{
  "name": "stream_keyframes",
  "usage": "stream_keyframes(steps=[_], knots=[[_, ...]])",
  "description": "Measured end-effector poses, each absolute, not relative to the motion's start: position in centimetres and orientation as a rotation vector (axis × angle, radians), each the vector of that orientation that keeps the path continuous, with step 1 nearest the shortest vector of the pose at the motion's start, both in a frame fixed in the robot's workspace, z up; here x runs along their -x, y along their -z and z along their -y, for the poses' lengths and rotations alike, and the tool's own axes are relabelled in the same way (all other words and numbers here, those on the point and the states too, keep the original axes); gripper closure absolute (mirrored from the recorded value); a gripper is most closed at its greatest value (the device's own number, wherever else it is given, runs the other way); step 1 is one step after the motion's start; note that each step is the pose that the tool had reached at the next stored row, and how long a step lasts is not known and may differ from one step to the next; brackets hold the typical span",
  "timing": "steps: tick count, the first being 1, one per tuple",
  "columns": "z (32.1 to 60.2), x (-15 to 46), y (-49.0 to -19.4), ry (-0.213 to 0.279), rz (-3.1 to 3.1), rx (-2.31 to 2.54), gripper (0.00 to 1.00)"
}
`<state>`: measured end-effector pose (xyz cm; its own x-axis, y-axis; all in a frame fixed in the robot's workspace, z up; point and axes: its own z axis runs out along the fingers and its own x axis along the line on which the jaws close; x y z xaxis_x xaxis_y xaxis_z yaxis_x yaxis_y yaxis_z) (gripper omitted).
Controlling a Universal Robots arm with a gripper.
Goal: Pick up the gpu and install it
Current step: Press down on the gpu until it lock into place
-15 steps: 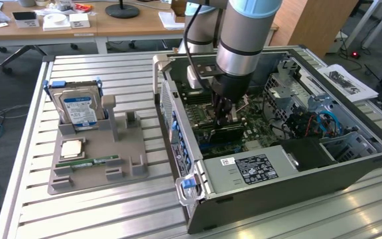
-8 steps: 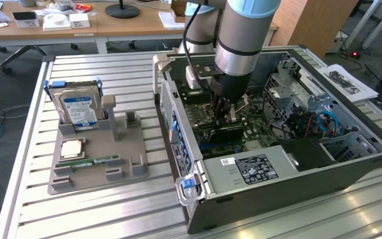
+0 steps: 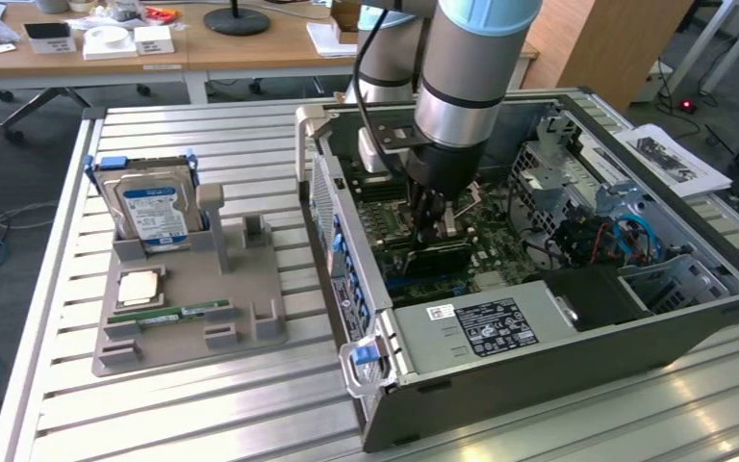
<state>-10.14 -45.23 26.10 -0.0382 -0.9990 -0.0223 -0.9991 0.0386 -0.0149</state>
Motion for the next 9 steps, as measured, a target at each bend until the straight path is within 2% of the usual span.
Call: stream_keyframes(steps=[9], knots=[[45.22, 10.14, -26.08, -0.008, -2.244, 2.160, 0.89]])
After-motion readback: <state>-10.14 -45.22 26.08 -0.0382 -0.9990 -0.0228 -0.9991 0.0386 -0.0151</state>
